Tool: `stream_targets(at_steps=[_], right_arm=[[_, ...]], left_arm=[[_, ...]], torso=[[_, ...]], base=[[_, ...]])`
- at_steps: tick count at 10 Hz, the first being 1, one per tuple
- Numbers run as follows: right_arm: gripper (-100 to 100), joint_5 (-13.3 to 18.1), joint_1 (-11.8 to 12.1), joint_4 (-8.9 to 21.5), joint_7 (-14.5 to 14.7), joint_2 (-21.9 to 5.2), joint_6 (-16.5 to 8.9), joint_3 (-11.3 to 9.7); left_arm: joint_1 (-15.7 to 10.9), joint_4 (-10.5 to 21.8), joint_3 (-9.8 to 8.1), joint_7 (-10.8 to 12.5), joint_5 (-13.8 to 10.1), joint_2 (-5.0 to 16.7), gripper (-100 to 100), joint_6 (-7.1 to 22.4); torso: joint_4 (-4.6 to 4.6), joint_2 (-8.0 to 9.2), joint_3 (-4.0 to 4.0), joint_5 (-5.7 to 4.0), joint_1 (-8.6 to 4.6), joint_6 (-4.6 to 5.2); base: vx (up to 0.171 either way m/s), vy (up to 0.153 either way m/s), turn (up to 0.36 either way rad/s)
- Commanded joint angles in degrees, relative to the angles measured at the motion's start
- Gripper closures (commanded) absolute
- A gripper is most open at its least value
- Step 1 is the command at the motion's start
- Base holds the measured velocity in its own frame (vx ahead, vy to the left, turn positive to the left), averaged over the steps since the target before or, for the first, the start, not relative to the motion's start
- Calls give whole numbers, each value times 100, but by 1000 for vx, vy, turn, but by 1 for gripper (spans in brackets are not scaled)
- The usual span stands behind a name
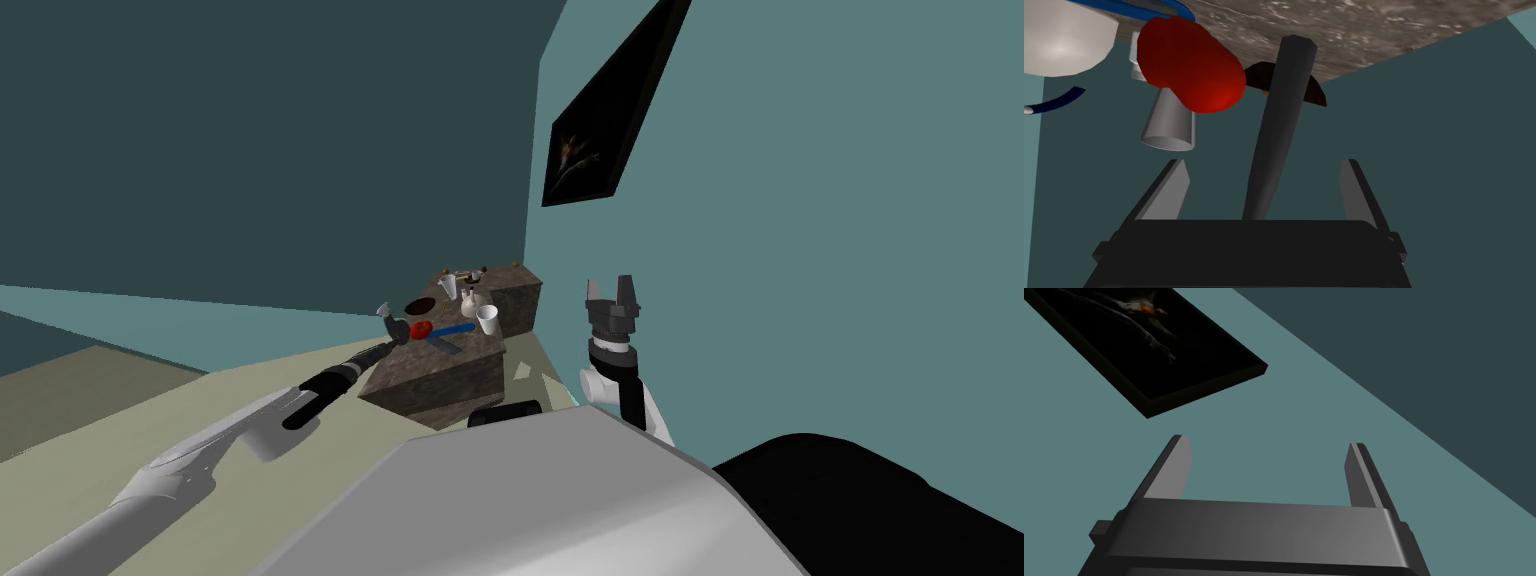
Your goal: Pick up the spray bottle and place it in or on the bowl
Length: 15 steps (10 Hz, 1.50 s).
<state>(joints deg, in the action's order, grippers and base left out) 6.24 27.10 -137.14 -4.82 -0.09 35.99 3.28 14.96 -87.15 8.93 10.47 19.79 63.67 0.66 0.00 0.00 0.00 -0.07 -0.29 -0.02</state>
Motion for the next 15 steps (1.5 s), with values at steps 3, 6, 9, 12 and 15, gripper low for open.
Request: stream_targets(at_steps=[3,6,9,12,15], right_arm=[[0,0,0,0,0,0,0,0],[0,0,0,0,0,0,0,1],[0,0,1,0,0,-1,0,1],[0,0,0,0,0,-1,0,1],[0,0,1,0,0,-1,0,1]], left_arm=[[-95,491,104,74,164,584,-100,161],[-137,750,172,121,272,987,-100,284],[-119,748,158,129,265,1014,0,280],[-202,1077,169,74,203,867,-100,344],[-230,1039,207,85,202,895,100,348]], torso=[[-1,-4,-2,-1,-3,-1],[2,10,6,3,11,-5],[3,14,8,6,24,-7],[5,25,14,11,47,-4],[4,16,9,9,35,-8]], base=[[24,-75,-165],[-5,-41,-91],[-4,-11,-36],[-38,42,-166],[-6,7,-16]])
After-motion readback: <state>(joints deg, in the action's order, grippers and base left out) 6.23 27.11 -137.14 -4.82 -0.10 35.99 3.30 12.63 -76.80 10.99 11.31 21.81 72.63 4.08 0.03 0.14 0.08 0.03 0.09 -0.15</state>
